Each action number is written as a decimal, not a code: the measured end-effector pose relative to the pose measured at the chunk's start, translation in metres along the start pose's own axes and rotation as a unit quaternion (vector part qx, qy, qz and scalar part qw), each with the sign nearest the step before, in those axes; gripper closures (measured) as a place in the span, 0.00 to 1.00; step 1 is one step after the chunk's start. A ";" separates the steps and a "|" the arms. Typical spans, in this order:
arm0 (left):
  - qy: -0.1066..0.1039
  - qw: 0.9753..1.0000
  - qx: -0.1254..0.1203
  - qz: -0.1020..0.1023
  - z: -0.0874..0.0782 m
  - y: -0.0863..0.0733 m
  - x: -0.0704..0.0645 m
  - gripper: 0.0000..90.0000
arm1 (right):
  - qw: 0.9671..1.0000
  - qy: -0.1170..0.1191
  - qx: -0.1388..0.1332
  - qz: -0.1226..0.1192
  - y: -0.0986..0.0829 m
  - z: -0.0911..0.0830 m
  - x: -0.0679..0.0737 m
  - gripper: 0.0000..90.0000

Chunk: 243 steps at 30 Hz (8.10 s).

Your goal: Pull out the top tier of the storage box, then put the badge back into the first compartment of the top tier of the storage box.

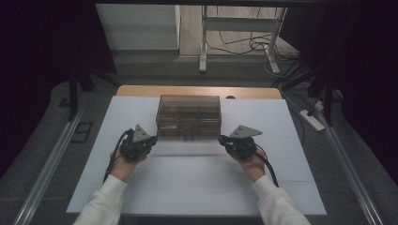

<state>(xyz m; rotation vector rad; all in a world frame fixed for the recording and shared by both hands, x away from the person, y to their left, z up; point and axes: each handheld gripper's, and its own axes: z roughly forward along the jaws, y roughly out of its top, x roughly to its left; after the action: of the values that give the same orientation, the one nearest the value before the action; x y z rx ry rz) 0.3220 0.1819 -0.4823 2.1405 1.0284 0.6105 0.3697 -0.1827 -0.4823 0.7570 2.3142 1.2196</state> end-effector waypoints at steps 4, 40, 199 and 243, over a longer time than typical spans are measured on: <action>0.000 1.000 -0.001 -0.001 -0.001 -0.001 0.000 0.93 | 1.000 0.003 0.002 -0.001 0.000 -0.001 0.001 0.88; -0.003 1.000 0.005 0.006 -0.007 -0.004 -0.004 0.93 | 1.000 0.011 0.001 -0.007 -0.003 -0.008 0.007 0.88; -0.068 0.994 0.028 -0.078 -0.019 -0.072 -0.027 0.17 | 0.971 0.020 0.236 0.031 -0.032 0.012 -0.049 0.27; -0.069 0.994 0.032 -0.073 -0.018 -0.072 -0.028 0.18 | 0.989 0.060 0.128 0.030 -0.008 -0.016 -0.044 0.53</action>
<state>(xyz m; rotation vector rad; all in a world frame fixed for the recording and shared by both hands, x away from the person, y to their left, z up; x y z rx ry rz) 0.2587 0.1987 -0.5273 2.1082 1.1278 0.3588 0.3916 -0.2243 -0.4752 0.8661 2.5989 1.0289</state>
